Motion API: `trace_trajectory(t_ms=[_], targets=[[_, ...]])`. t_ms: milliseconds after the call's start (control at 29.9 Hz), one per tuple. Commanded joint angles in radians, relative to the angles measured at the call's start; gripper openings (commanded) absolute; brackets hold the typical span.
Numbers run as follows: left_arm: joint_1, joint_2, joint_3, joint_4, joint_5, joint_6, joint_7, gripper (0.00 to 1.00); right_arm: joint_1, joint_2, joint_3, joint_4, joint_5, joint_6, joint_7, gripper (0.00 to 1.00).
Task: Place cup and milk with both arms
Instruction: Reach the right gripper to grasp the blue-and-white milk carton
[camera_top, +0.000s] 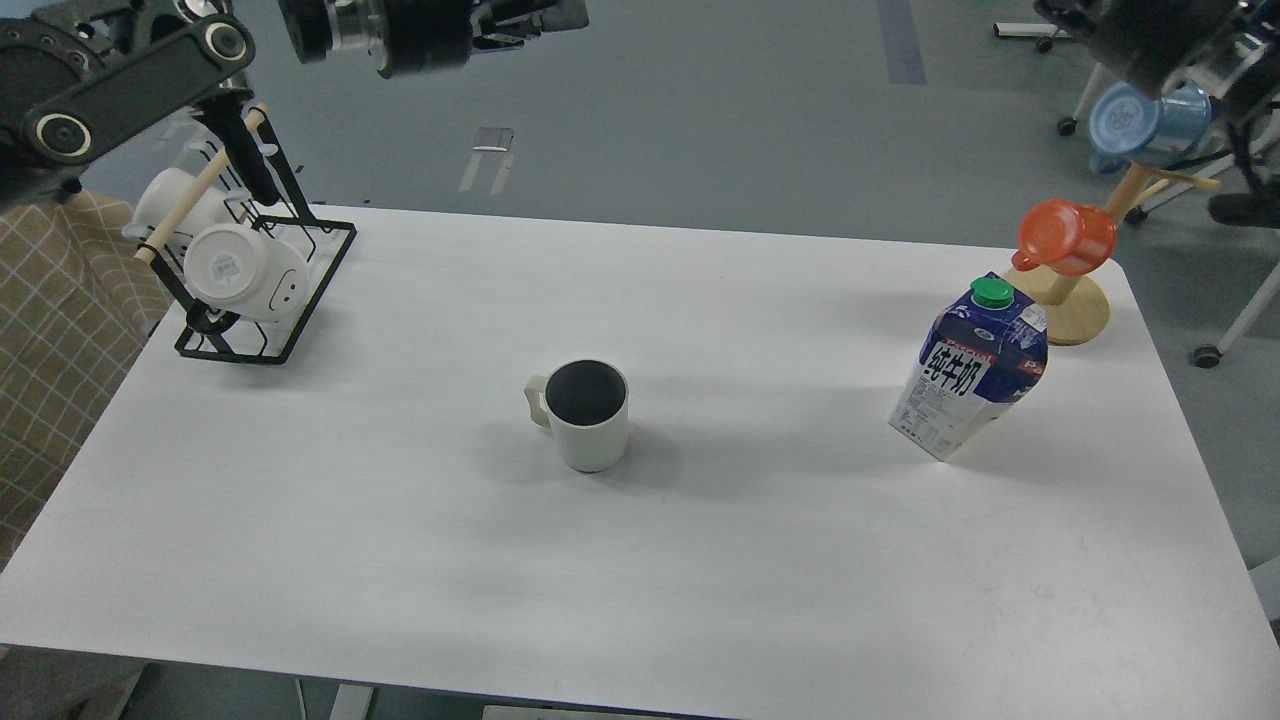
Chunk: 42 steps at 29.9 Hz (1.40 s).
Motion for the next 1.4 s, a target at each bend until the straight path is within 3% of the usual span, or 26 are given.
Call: trace_trajectory(t_ms=[0,33,167,267,568,902,1036,1303,1370], targets=[[0.059,-0.022,-0.051,0.006,-0.146,0.064,0.018,0.94,-0.103,-0.155,0.000,0.139,-0.231,-0.132,0.000,1.00],[0.064,-0.022,-0.052,0.006,-0.153,0.066,0.023,0.94,-0.129,-0.181,0.000,0.162,-0.274,-0.168,0.000,1.00],[0.076,-0.025,-0.061,0.006,-0.161,0.066,0.028,0.94,-0.335,-0.290,-0.001,0.214,-0.523,-0.477,0.000,1.00],[0.081,-0.026,-0.061,0.006,-0.160,0.063,0.028,0.94,-0.446,-0.313,-0.003,0.208,-0.583,-0.594,0.000,1.00],[0.084,-0.039,-0.063,0.006,-0.160,0.055,0.028,0.94,-0.715,-0.290,-0.003,0.177,-0.629,-0.594,0.000,1.00],[0.095,-0.037,-0.065,-0.001,-0.158,0.055,0.028,0.94,-0.704,-0.097,0.005,0.062,-0.669,-0.594,0.000,1.00],[0.101,-0.034,-0.065,-0.006,-0.158,0.055,0.028,0.94,-0.664,-0.028,0.003,0.016,-0.698,-0.594,0.000,0.91],[0.102,-0.026,-0.065,-0.006,-0.158,0.054,0.028,0.94,-0.629,-0.012,0.005,0.015,-0.698,-0.594,0.000,0.89],[0.102,-0.026,-0.065,-0.007,-0.157,0.054,0.028,0.94,-0.624,0.003,0.005,0.012,-0.700,-0.594,0.000,0.78]])
